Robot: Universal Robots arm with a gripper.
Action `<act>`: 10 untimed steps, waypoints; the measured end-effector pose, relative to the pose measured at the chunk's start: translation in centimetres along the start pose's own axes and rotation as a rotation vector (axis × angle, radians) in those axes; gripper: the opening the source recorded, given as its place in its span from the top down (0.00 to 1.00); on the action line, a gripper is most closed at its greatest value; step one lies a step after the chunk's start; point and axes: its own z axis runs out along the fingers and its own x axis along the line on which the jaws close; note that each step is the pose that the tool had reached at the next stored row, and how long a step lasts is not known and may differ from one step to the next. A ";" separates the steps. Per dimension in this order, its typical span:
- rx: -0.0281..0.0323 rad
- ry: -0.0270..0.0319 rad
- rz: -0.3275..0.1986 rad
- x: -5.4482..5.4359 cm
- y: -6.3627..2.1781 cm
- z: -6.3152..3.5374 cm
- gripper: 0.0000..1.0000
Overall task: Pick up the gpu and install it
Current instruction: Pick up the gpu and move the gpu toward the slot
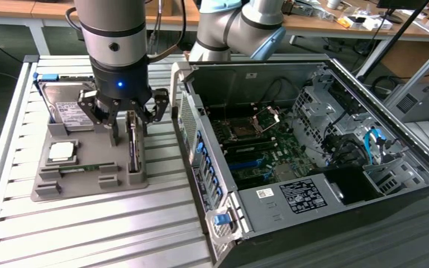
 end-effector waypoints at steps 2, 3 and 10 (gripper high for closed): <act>0.0000 0.0001 0.000 0.0 0.00 0.06 0.43; 0.0000 0.0001 0.000 0.0 0.00 0.08 0.43; 0.0000 0.0000 0.000 0.0 -0.01 0.24 0.43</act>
